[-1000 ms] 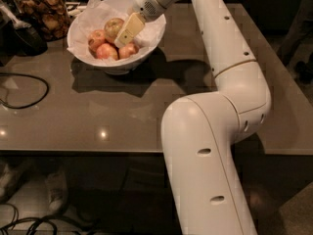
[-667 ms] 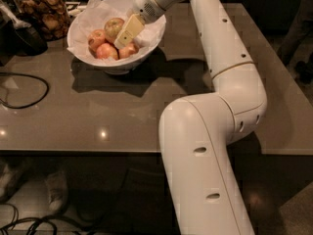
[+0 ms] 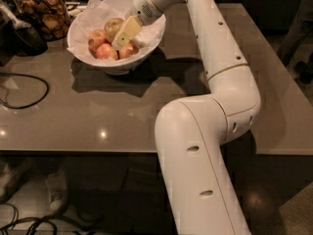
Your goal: Pick apple from white bowl
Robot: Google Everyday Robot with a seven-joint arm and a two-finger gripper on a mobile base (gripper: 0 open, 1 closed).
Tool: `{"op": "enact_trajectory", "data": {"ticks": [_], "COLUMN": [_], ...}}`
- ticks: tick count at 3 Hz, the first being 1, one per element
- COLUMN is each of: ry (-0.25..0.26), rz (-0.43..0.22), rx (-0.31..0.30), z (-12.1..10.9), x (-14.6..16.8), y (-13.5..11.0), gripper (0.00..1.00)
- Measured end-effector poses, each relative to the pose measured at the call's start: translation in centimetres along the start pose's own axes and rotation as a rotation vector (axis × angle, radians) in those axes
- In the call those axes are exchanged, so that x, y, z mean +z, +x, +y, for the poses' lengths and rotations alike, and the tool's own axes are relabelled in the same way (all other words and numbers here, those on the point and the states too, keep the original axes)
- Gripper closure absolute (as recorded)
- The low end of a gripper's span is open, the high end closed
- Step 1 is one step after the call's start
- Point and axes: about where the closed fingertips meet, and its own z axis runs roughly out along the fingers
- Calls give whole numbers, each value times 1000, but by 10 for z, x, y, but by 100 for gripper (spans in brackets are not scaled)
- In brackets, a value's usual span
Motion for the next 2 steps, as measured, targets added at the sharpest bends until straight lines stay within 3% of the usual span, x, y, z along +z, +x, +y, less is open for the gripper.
{"op": "enact_trajectory", "data": {"ticks": [2], "ry": [-23], "rz": [11], "rx": [16], "z": [4], "x": [16], "y": [-9], "gripper": [0]}}
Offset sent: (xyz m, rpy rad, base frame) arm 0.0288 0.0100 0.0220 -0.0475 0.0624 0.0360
